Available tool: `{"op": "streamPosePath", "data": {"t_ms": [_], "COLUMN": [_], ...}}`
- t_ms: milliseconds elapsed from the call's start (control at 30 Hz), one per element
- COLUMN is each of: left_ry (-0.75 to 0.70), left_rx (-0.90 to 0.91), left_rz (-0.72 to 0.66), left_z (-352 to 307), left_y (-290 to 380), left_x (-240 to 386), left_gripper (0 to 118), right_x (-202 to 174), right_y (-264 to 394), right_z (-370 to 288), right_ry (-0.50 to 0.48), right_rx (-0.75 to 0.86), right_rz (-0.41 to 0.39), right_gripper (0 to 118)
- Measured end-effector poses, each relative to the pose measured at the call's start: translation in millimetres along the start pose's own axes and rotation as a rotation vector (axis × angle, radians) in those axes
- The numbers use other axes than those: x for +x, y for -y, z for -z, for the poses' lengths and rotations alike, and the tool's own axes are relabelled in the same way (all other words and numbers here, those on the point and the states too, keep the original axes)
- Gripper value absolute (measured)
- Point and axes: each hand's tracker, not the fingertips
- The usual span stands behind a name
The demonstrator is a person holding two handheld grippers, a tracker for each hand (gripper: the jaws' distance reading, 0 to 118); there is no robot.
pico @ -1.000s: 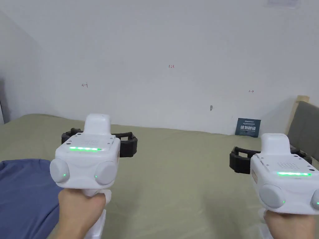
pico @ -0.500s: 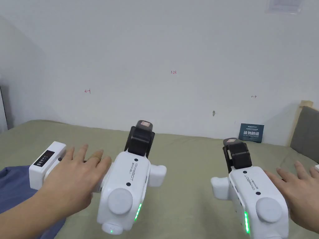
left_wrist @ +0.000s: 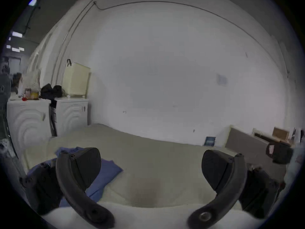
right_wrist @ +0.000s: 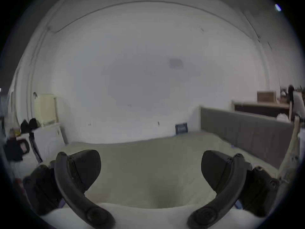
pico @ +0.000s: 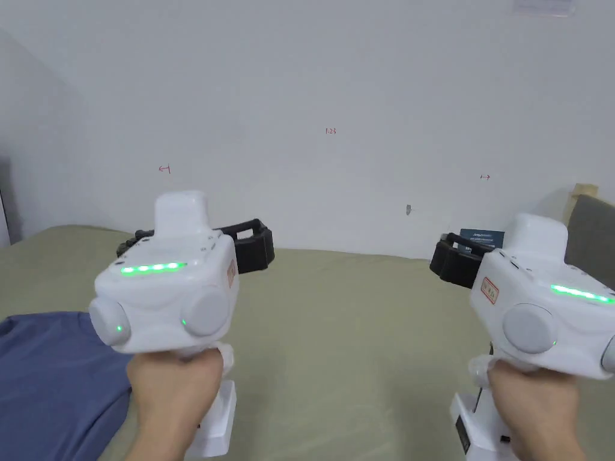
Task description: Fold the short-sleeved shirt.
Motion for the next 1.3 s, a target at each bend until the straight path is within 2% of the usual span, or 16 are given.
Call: {"op": "streamPosePath", "data": {"t_ms": [33, 100, 267, 400, 500, 567, 700, 800, 833, 867, 900, 933, 1000, 1100, 1167, 1300], "left_ry": [-0.032, -0.021, -0.027, -0.043, -0.063, -0.046, -0.035, -0.004, 0.001, 0.008, 0.007, -0.009, -0.06, -0.015, -0.03, -0.026], "left_rx": [-0.012, -0.018, -0.002, 0.014, 0.0, -0.021, -0.03, -0.058, -0.057, -0.058, -0.048, -0.031, 0.012, -0.017, -0.021, -0.038], "left_rz": [0.036, 0.024, 0.104, 0.143, 0.175, 0.17, 0.168, 0.13, 0.122, 0.123, 0.137, 0.166, 0.196, 0.173, 0.206, 0.203], "left_z": [0, -1, 2, 0, -4, -6, -5, -3, -4, -5, -7, -8, -10, -13, -10, -10], "left_y": [6, 12, 0, -7, -5, -2, 5, 5, 6, 6, 7, 7, 11, 9, 15, 13], "left_x": [3, 6, 14, 15, 15, 13, 9, 6, 6, 7, 9, 13, 17, 17, 21, 19], "left_gripper": [118, 118, 118, 118, 118, 118, 118, 118, 103, 73, 21, 0, 0, 0, 0, 0], "right_x": [2, 2, -4, -10, -15, -14, -10, -9, -11, -13, -16, -16, -20, -23, -29, -26], "right_y": [6, 13, 2, -6, -2, 1, 6, 8, 9, 9, 10, 11, 18, 22, 26, 20], "right_z": [1, 2, 0, -6, -13, -16, -17, -17, -17, -18, -19, -20, -21, -34, -37, -31], "right_ry": [0.019, 0.064, 0.051, 0.068, 0.065, 0.059, 0.055, 0.064, 0.071, 0.07, 0.075, 0.075, 0.109, 0.072, 0.079, 0.057], "right_rx": [-0.02, -0.008, 0.0, 0.019, 0.032, 0.027, 0.011, 0.006, -0.002, -0.011, -0.016, -0.009, -0.018, -0.026, -0.032, -0.039], "right_rz": [-0.015, -0.114, -0.09, -0.204, -0.241, -0.255, -0.219, -0.221, -0.233, -0.242, -0.259, -0.27, -0.267, -0.269, -0.29, -0.255], "right_gripper": [118, 118, 118, 118, 118, 118, 118, 118, 113, 83, 41, 1, 1, 1, 1, 1]}}
